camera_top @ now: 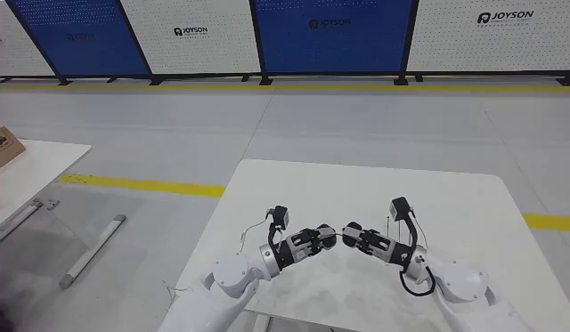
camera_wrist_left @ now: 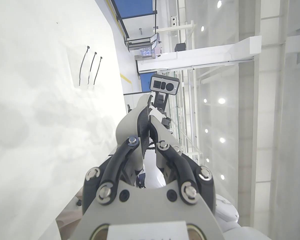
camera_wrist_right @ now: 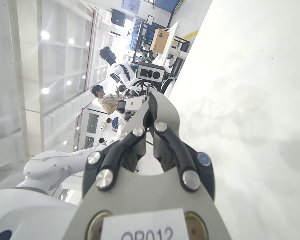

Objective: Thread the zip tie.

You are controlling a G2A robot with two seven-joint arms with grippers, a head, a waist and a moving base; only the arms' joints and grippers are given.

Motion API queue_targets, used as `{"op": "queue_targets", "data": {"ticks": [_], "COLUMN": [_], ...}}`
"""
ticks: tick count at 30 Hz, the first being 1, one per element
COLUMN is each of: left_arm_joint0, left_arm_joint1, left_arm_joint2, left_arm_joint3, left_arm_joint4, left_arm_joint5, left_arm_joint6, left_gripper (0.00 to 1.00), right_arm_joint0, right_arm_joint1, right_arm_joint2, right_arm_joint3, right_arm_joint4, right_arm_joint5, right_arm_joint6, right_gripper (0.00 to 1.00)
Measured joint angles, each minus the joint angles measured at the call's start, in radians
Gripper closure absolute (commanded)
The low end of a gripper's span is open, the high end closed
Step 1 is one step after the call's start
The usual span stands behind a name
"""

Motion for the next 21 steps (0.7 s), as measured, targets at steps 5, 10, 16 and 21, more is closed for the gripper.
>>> {"op": "queue_targets", "data": {"ticks": [5, 10, 16, 21], "left_arm_joint0": [0.002, 0.004, 0.003, -0.004], "left_arm_joint1": [0.001, 0.002, 0.003, 0.001], "left_arm_joint2": [0.0, -0.002, 0.0, 0.002], "left_arm_joint3": [-0.001, -0.003, -0.004, 0.002], "left_arm_joint4": [0.001, 0.007, 0.003, -0.01], "left_arm_joint5": [-0.003, -0.008, -0.008, -0.003], "left_arm_joint6": [0.009, 0.014, 0.022, 0.031], "left_gripper": [1.0, 1.0, 1.0, 1.0], "right_arm_joint0": [-0.002, -0.006, -0.013, -0.016], "right_arm_joint1": [-0.001, -0.001, 0.0, 0.0], "right_arm_joint2": [0.004, 0.012, 0.02, 0.019], "right_arm_joint3": [-0.006, -0.01, -0.019, -0.021], "right_arm_joint4": [0.004, 0.015, 0.009, 0.001], "right_arm_joint5": [0.005, 0.003, 0.005, 0.012], "right_arm_joint6": [0.003, 0.008, 0.01, 0.014], "right_gripper": [0.19, 0.12, 0.58, 0.73]}}
